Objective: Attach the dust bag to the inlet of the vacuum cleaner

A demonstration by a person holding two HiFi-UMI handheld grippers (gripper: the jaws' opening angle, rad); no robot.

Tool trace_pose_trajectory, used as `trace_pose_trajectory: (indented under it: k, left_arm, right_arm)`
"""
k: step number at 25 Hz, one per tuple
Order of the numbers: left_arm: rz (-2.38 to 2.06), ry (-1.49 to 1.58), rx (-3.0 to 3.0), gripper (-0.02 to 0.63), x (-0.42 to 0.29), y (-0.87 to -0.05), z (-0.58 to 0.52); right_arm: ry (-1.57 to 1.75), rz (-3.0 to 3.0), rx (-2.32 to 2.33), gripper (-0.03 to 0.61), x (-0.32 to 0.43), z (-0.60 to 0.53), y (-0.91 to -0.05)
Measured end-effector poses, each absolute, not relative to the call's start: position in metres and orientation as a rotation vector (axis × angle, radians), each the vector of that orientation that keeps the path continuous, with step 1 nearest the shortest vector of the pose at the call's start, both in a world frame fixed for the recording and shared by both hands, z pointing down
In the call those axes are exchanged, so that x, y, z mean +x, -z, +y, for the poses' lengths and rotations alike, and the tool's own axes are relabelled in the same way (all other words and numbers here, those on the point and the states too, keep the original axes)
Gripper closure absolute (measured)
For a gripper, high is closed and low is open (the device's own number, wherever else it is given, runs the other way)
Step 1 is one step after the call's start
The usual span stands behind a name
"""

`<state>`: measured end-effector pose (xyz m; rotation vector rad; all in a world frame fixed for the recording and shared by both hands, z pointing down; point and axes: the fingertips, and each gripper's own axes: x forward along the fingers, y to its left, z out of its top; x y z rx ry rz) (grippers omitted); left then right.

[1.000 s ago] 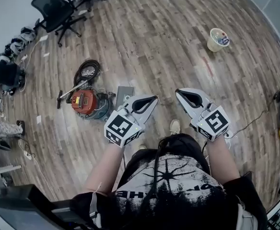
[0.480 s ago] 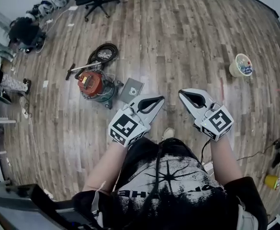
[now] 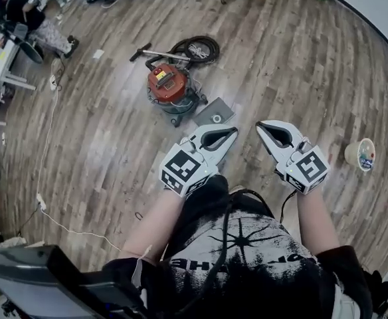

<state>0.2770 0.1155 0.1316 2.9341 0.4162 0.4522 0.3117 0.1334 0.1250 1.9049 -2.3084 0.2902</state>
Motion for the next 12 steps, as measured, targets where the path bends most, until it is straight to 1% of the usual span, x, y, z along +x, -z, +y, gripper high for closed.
trace_pose_trajectory:
  k: [6, 12]
  left_arm:
    - [0.284, -0.416, 2.919, 0.611, 0.263, -0.136, 0.03]
    - [0.132, -0.369, 2.924, 0.611, 0.252, -0.131, -0.014]
  right_arm:
    - [-0.257, -2.376, 1.718, 0.574, 0.292, 0.033, -0.12]
    - [-0.247, -2.423, 1.52, 0.574, 0.278, -0.014, -0.123]
